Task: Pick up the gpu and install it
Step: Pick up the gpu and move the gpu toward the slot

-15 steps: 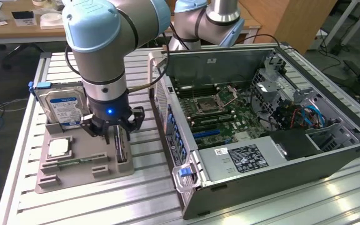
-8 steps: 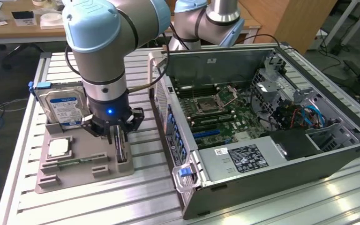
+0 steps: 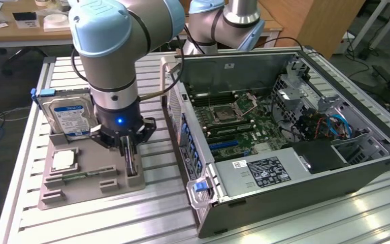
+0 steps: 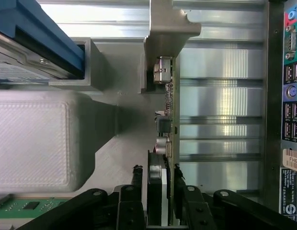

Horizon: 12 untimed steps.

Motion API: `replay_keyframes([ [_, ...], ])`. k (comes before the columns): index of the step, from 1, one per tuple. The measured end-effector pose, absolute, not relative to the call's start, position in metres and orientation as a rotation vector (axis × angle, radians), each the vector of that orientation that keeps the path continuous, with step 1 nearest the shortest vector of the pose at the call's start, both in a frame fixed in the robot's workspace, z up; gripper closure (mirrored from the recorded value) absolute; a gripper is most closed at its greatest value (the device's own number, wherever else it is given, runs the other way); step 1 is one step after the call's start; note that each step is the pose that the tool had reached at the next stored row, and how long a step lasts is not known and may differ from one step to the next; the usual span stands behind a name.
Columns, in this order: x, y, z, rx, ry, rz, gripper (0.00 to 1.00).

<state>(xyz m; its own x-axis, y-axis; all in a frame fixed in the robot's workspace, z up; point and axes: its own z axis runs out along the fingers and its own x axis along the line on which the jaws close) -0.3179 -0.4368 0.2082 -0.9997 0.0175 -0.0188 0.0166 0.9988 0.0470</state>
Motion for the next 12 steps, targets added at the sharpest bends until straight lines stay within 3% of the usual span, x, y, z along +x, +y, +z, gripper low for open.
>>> replay_keyframes([
  [9, -0.3166, -0.4368, 0.2081, 0.027, 3.121, 0.073, 0.65],
  [10, -0.3166, -0.4368, 0.2081, 0.027, 3.122, 0.073, 0.72],
  [12, -0.3165, -0.4368, 0.2081, 0.027, 3.121, 0.073, 0.72],
])
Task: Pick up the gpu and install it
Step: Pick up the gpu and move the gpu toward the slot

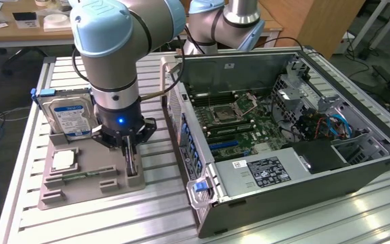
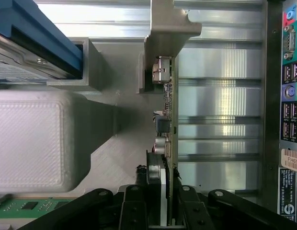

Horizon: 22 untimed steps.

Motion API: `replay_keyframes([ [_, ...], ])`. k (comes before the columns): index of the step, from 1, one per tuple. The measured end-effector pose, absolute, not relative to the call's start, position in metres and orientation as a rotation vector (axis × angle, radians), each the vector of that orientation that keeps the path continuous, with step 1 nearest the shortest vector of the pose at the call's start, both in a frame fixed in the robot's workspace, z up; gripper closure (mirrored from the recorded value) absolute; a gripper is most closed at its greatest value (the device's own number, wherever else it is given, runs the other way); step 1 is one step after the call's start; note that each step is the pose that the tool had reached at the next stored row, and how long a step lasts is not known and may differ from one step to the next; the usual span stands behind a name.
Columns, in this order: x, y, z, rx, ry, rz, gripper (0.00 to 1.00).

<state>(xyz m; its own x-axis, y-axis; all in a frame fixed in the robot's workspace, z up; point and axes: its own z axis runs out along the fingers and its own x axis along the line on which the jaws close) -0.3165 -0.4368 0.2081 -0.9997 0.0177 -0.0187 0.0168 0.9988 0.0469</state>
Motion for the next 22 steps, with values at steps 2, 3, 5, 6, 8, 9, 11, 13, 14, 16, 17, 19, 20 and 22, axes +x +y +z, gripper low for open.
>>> replay_keyframes([
  [2, -0.317, -0.437, 0.208, 0.027, 3.121, 0.073, 0.72],
  [3, -0.317, -0.437, 0.208, 0.027, 3.121, 0.073, 0.72],
  [5, -0.316, -0.437, 0.208, 0.027, 3.121, 0.073, 0.72],
  [6, -0.317, -0.437, 0.208, 0.027, 3.121, 0.073, 0.72],
  [8, -0.317, -0.437, 0.208, 0.027, 3.121, 0.073, 0.72],
  [9, -0.317, -0.437, 0.208, 0.027, 3.121, 0.073, 0.72],
  [11, -0.317, -0.437, 0.208, 0.027, 3.121, 0.073, 0.72],
  [13, -0.316, -0.437, 0.208, 0.027, 3.121, 0.073, 0.72],
  [14, -0.316, -0.437, 0.21, 0.027, 3.121, 0.073, 0.72],
  [16, -0.316, -0.437, 0.214, 0.027, 3.121, 0.073, 0.72],
  [17, -0.316, -0.437, 0.217, 0.027, 3.121, 0.073, 0.72],
  [19, -0.317, -0.437, 0.224, 0.027, 3.121, 0.073, 0.72],
  [20, -0.317, -0.437, 0.227, 0.027, 3.121, 0.073, 0.72],
  [22, -0.317, -0.437, 0.233, 0.027, 3.121, 0.074, 0.72],
])
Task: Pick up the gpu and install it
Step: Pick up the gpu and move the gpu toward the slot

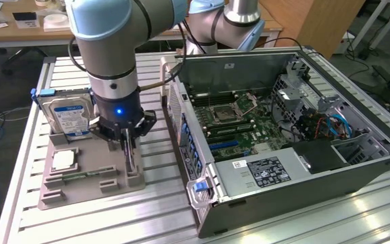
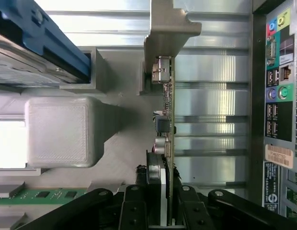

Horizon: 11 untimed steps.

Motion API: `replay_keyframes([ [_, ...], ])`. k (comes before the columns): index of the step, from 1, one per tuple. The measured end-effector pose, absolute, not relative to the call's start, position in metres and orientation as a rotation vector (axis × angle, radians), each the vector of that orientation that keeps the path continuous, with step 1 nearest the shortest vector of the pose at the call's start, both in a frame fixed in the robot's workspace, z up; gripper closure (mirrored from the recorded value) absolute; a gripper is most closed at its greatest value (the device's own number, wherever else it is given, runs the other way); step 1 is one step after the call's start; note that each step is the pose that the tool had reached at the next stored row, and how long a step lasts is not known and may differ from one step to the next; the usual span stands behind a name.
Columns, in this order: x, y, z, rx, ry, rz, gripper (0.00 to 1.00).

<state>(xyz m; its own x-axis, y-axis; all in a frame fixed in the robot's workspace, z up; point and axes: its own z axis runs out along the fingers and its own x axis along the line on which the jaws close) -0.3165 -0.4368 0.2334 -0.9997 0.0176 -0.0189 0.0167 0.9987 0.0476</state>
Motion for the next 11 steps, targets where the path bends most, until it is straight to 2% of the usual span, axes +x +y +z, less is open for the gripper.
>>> replay_keyframes([
  [11, -0.316, -0.437, 0.271, 0.027, 3.121, 0.08, 0.72],
])
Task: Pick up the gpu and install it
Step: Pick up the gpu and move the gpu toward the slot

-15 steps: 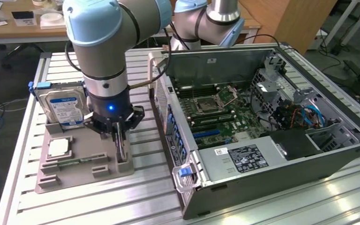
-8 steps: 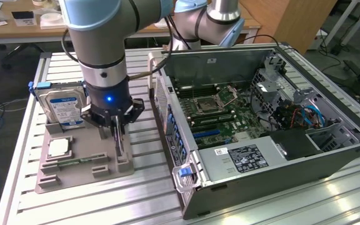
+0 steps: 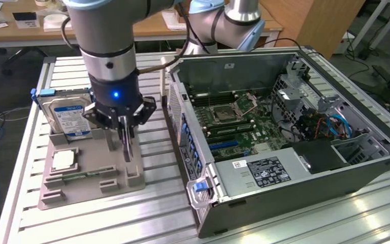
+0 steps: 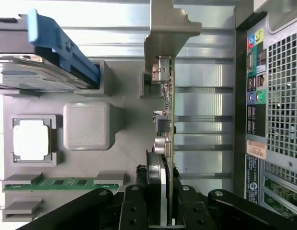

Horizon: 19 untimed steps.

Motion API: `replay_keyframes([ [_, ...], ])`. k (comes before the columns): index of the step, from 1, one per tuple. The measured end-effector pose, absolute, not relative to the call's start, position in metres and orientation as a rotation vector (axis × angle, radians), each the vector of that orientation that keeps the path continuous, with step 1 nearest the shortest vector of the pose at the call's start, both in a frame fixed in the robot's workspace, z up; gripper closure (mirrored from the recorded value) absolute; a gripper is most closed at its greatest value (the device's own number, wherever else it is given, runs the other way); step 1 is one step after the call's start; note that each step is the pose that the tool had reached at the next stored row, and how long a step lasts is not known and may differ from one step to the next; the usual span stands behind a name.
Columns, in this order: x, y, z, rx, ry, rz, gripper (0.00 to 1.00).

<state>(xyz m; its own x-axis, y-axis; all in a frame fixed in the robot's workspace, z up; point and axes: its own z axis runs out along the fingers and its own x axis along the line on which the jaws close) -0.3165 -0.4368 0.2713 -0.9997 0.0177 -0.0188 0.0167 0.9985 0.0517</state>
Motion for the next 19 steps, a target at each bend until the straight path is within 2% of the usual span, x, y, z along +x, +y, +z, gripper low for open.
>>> replay_keyframes([
  [19, -0.316, -0.437, 0.341, 0.027, 3.121, 0.088, 0.72],
])
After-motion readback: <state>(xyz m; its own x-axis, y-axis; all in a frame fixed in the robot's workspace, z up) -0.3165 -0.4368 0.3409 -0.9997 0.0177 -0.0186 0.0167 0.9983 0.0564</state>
